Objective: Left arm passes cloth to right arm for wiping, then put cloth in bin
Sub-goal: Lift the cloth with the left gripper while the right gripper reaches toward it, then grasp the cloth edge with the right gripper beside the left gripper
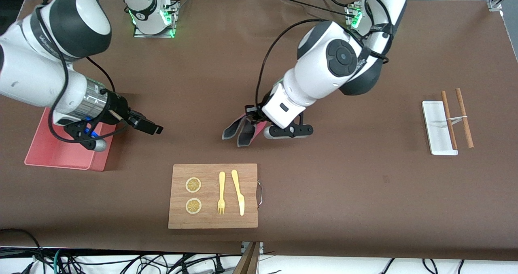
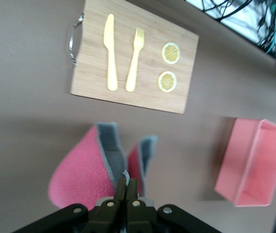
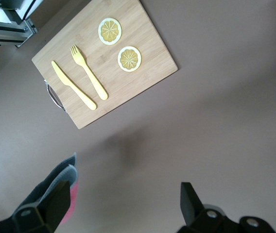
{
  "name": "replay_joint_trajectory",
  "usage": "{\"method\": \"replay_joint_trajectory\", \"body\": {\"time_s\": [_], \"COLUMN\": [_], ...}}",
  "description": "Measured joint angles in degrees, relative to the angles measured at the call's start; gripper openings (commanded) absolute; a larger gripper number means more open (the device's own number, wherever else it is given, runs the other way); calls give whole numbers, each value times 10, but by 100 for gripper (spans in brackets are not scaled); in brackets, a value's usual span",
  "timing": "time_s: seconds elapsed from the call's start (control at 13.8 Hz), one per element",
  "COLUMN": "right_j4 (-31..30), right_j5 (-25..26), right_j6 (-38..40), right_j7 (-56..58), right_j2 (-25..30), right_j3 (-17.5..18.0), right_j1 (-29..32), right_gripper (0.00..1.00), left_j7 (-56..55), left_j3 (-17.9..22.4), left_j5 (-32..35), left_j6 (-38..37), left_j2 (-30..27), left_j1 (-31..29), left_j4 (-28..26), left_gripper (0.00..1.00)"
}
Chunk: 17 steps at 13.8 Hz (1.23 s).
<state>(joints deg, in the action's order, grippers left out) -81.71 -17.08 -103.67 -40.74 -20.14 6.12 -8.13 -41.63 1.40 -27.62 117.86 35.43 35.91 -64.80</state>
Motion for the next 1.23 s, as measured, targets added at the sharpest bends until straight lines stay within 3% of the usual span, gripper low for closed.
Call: {"method": "replay_joint_trajectory", "body": {"time_s": [0.51, 1.23], "right_j4": [0, -1], "right_j5": [-4, -4], "right_j6": [-63, -63], "right_j7": [-65, -76], "right_j2": [-52, -82], "right_j3": [22, 73], "right_j1": [-22, -28], "right_gripper": [100, 100], "left_j7": [-166, -181], "left_j3": [0, 2], "left_j5": [-68, -69], "left_j6": [50, 56], "left_j2": [-2, -6], "left_j1": [15, 18], "left_j4": [8, 11], "left_gripper": [0, 0]}}
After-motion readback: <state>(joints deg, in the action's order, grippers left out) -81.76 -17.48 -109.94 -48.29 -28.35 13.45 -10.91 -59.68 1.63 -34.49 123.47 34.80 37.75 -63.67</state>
